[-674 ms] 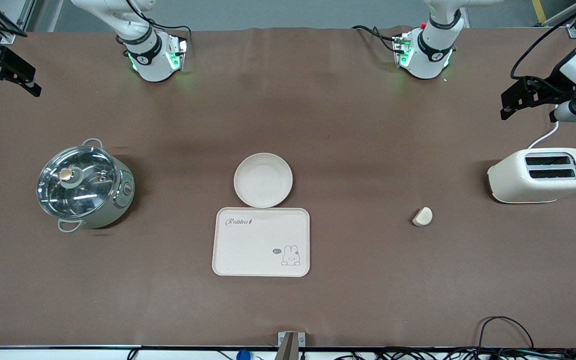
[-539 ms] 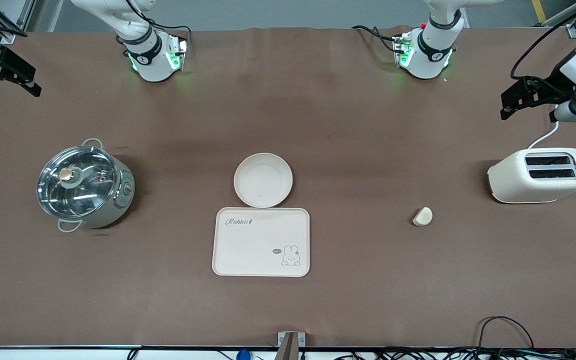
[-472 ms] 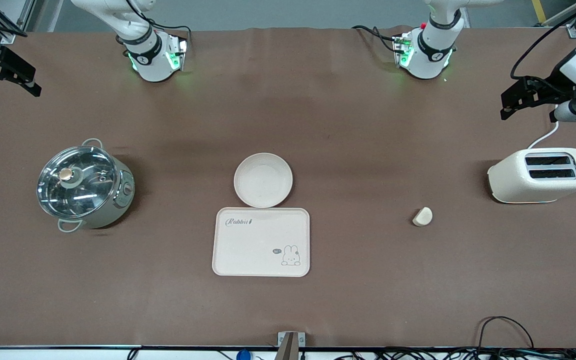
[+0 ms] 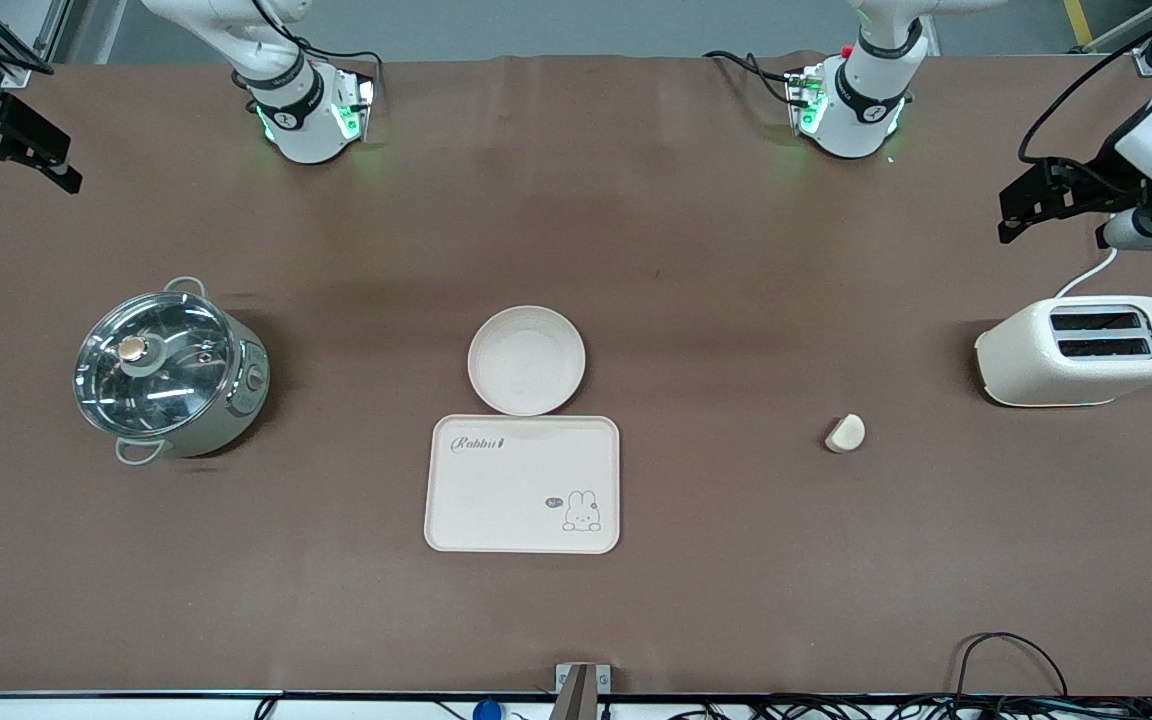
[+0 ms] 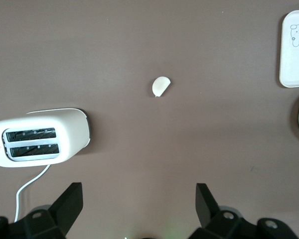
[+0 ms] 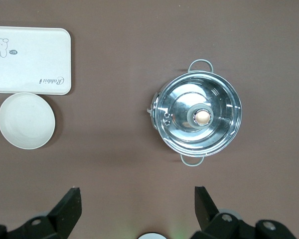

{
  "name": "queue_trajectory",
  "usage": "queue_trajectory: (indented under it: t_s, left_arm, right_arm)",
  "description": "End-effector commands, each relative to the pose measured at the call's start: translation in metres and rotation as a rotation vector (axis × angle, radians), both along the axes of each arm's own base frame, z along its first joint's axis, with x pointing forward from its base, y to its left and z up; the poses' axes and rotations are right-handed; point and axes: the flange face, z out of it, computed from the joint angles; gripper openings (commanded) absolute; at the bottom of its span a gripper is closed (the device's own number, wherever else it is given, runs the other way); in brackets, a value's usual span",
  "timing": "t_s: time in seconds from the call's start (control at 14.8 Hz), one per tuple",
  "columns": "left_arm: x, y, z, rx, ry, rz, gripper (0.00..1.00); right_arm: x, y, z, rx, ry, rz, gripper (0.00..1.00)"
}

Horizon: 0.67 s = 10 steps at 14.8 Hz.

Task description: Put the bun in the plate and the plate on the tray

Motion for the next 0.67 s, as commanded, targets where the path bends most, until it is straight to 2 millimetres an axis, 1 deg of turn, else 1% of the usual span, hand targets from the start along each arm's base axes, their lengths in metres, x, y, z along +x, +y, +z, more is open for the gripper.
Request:
queue_trajectory:
  t_s: [0.0, 0.13, 0.2, 0.27, 0.34, 0.4, 0.47, 0.54, 0.61]
  left_arm:
    - [0.007, -0.003, -0.001, -0.003, 0.005, 0.007, 1.00]
    - [0.019, -0.005, -0.019, -0.005, 0.028, 0.009, 1.00]
    - [0.026, -0.005, -0.025, -0.008, 0.021, 0.009, 1.00]
    - [0.035, -0.005, -0.037, -0.009, 0.016, 0.010, 1.00]
    - [0.043, -0.006, -0.048, -0.013, 0.021, 0.009, 1.00]
    - [0.049, -0.008, -0.058, -0.014, 0.023, 0.018, 1.00]
    - [0.056, -0.012, -0.071, -0.017, 0.028, 0.035, 1.00]
    - [0.063, -0.021, -0.084, -0.017, 0.037, 0.047, 1.00]
    - [0.068, -0.034, -0.099, -0.016, 0.045, 0.057, 1.00]
  right_arm:
    - [-0.010, 0.000, -0.001, 0.009, 0.007, -0.011, 1.00]
    - [-0.009, -0.001, -0.004, 0.009, 0.010, -0.012, 1.00]
    - [-0.010, -0.001, -0.003, 0.009, 0.012, -0.012, 1.00]
    - [-0.009, -0.003, -0.002, 0.010, 0.006, -0.014, 1.00]
    - [-0.008, -0.011, -0.002, 0.011, 0.001, -0.028, 1.00]
    - [-0.009, -0.010, -0.002, 0.011, 0.003, -0.026, 1.00]
    - [-0.009, -0.010, -0.002, 0.011, 0.006, -0.026, 1.00]
    - [-0.009, -0.010, -0.003, 0.011, 0.007, -0.026, 1.00]
    - [-0.010, -0.010, -0.003, 0.010, 0.007, -0.026, 1.00]
